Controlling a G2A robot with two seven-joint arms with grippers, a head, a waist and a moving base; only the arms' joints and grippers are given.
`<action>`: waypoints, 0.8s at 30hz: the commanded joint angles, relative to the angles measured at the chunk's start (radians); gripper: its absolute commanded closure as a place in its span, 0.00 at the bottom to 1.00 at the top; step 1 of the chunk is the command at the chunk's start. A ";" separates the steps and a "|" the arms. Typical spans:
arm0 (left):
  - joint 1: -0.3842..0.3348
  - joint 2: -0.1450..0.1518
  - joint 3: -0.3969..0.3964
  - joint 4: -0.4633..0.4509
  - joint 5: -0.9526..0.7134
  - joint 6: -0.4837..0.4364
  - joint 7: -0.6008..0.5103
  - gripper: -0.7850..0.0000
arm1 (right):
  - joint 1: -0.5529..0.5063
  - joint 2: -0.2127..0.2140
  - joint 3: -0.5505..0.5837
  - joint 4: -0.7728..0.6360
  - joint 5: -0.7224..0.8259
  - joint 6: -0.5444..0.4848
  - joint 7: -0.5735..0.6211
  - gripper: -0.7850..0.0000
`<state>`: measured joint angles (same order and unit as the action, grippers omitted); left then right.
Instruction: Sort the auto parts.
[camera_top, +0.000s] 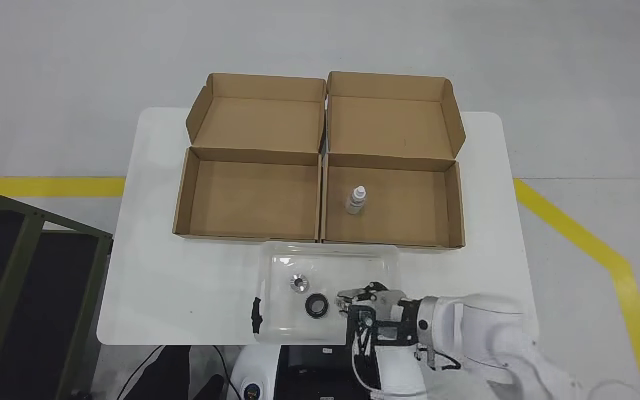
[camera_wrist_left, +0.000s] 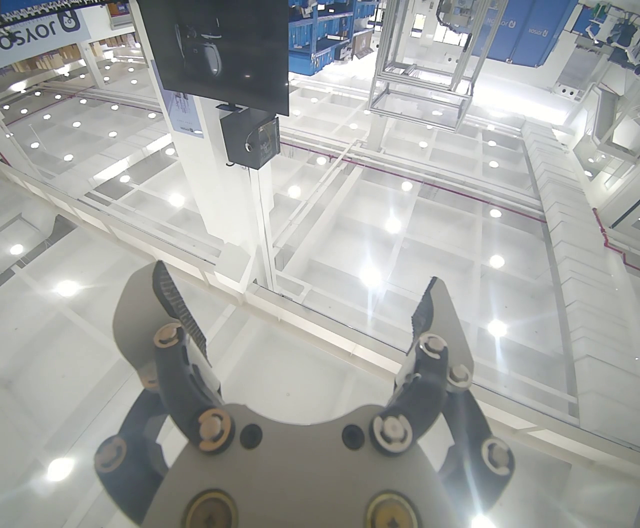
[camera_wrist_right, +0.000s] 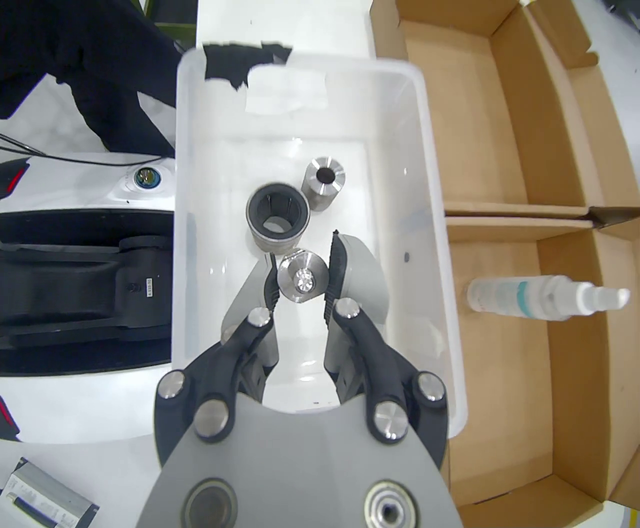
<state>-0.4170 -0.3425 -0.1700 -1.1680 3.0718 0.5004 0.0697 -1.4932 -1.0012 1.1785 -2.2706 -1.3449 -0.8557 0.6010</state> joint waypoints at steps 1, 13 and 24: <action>0.000 0.000 0.000 0.000 0.000 0.000 0.000 0.00 | -0.002 0.001 0.014 -0.034 -0.008 0.013 -0.033 1.00; 0.000 0.000 0.000 0.000 0.000 0.000 0.000 0.00 | 0.040 -0.007 0.037 -0.077 0.027 0.101 -0.382 1.00; 0.000 0.000 0.000 0.000 0.000 0.000 0.000 0.00 | 0.123 -0.019 0.109 -0.028 0.213 0.186 -0.553 1.00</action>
<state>-0.4170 -0.3425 -0.1700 -1.1680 3.0718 0.5004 0.0697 -1.3777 -1.0196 1.2766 -2.3025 -1.1537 -0.6744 0.0575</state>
